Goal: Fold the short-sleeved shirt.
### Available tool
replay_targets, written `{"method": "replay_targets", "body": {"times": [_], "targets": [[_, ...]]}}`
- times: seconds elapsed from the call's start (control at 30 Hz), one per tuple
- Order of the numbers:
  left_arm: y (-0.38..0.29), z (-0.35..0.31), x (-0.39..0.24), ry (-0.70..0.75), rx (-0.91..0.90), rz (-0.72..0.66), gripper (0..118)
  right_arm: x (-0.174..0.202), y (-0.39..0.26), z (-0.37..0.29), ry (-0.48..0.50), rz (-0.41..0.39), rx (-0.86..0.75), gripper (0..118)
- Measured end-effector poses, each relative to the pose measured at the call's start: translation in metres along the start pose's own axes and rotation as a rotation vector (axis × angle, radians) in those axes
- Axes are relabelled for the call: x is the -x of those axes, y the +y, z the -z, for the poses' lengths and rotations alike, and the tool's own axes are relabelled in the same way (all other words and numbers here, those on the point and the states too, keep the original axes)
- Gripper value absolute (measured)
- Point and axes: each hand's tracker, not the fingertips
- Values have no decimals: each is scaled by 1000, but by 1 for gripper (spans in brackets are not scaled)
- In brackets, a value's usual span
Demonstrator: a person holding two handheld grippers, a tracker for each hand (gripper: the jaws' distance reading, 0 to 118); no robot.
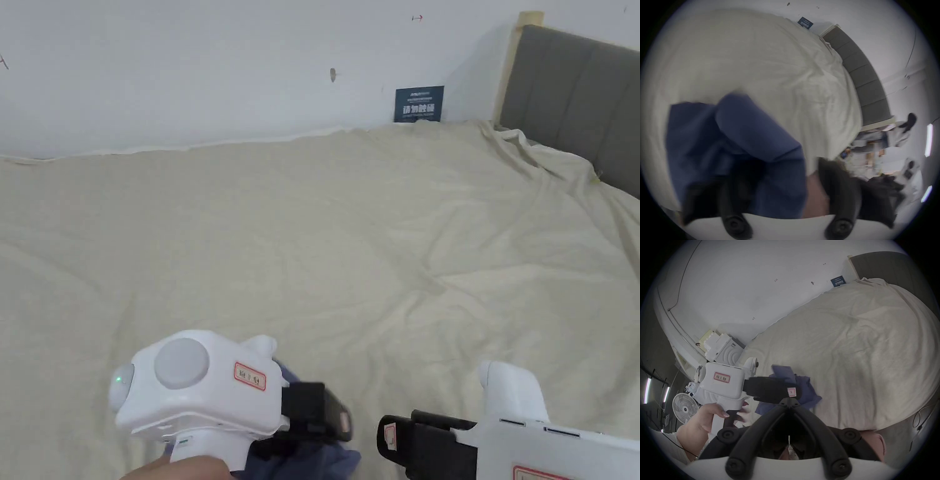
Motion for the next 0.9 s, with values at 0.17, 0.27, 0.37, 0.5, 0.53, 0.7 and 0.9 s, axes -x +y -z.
{"method": "replay_targets", "body": {"times": [0.17,0.27,0.37,0.5,0.53,0.7,0.9], "targets": [[6,-36,10,-186,-34,-134,113,-13,3,-6,4,58,6,0],[3,-74,11,-3,-155,-46,113,-18,4,-5,17,73,0,0],[-2,-93,16,273,-187,32,113,-18,4,-3,2,54,-2,0],[-15,-84,18,291,-148,162,98,-22,3,0,13,63,8,0],[-16,-76,17,277,-115,179,76,-22,3,0,17,68,10,0],[-14,-23,10,360,-64,182,0,-25,0,-4,11,70,9,0],[-19,37,-31,397,-1,348,0,-31,-2,-12,-17,64,2,0]]}}
